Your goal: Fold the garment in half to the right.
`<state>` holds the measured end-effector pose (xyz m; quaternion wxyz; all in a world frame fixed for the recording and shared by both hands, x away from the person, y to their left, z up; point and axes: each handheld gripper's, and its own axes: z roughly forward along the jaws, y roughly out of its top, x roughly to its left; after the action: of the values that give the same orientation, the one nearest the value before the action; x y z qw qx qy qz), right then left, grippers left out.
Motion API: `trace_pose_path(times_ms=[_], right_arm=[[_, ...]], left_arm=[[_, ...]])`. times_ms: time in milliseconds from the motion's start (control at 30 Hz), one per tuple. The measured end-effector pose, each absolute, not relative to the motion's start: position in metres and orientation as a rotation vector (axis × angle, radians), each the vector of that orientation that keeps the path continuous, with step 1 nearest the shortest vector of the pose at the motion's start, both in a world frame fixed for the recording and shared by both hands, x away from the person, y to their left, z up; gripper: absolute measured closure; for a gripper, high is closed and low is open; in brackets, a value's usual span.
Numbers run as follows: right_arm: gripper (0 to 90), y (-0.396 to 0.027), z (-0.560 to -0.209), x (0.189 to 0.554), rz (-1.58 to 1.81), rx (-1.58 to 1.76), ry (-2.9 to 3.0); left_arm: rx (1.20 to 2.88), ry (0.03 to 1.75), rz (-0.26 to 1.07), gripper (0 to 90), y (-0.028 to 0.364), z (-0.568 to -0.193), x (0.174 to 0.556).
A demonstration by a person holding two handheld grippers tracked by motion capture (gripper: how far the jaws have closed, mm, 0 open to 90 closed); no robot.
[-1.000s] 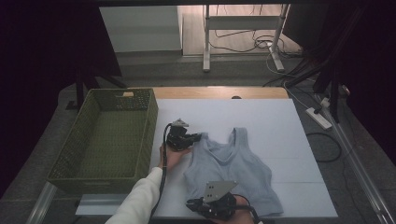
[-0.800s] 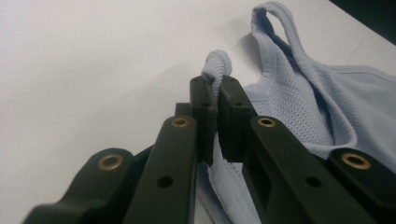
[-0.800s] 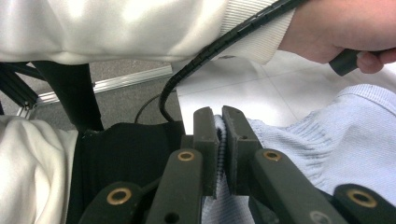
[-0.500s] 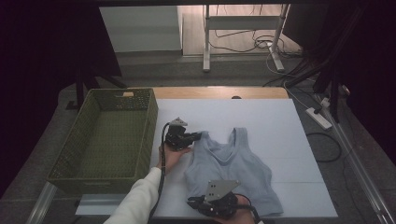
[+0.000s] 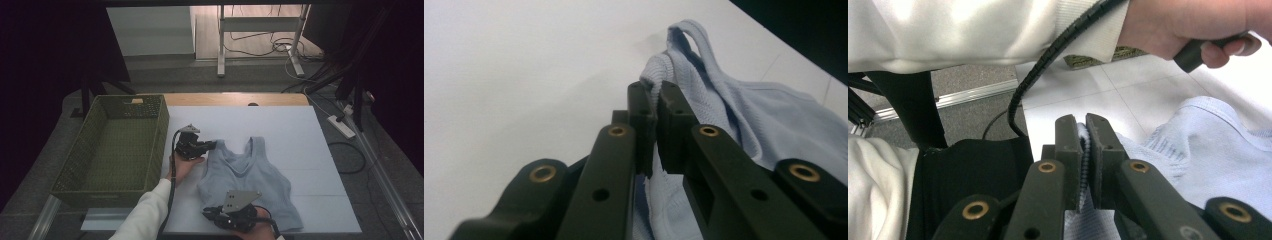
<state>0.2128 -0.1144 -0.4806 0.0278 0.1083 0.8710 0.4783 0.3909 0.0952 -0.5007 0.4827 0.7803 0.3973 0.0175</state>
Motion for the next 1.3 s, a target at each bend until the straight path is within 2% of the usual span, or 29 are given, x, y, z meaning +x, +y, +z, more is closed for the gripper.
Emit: trace_pose_path(times_ms=[433,1300], right_arm=[[84.5,-0.114,-0.481,0.214,1.458,0.334,2.680],[84.5,-0.113,-0.467,0.213,1.518,0.320,2.552]], left_arm=[[1.860,0.954,-0.022,86.2,0.099,-0.484,0.389],[1.840,0.936,-0.023,86.2,0.108,-0.451,0.388]])
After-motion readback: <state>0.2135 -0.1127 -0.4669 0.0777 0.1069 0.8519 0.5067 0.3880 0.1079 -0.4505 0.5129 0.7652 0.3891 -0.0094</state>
